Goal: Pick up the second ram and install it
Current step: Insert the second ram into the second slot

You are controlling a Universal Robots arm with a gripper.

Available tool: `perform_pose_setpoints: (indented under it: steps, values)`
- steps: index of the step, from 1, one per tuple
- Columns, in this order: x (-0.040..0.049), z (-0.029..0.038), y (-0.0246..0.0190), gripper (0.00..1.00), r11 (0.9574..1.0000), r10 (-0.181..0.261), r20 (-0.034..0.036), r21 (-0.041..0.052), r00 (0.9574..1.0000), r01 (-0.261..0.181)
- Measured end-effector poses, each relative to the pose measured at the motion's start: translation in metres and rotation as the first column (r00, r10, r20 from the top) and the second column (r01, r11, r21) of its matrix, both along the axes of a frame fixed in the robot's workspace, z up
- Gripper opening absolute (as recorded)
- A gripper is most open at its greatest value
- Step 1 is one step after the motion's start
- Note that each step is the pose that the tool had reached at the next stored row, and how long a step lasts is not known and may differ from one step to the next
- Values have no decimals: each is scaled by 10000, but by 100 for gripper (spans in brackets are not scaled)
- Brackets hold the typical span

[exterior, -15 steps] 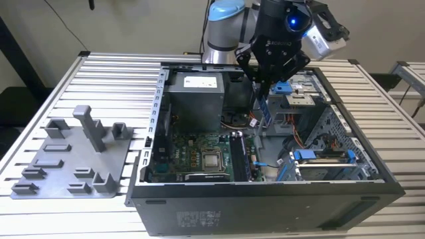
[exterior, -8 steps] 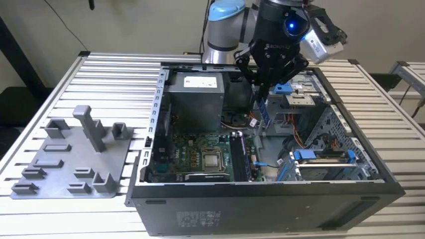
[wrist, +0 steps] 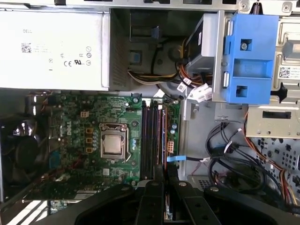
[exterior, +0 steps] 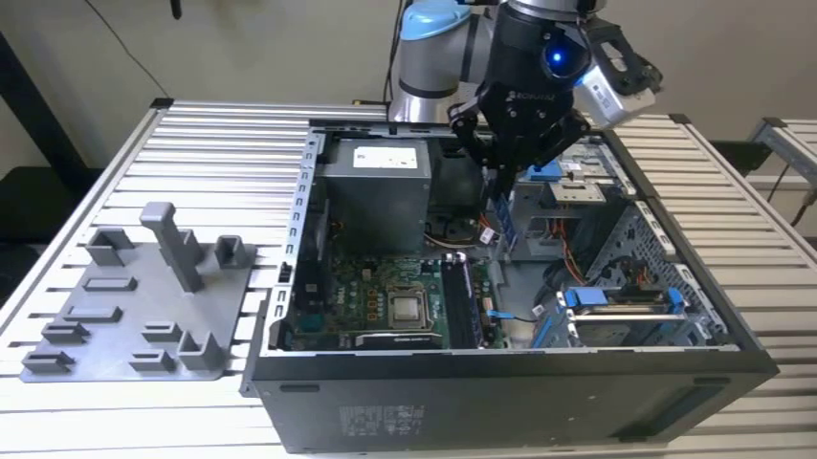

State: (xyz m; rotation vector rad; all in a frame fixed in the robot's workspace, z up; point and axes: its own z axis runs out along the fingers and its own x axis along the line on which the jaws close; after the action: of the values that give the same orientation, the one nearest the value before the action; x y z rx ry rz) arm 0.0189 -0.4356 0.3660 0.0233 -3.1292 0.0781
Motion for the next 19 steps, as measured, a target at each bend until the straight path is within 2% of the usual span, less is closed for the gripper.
perform_pose_setpoints:
  steps: [11, 19]
  values:
    - [-12, -75, 0, 14, 10000, 0, 0, 0, 10000, 0]
    - [-12, -193, 0, 14, 10000, -17, 0, -22, 10000, 17]
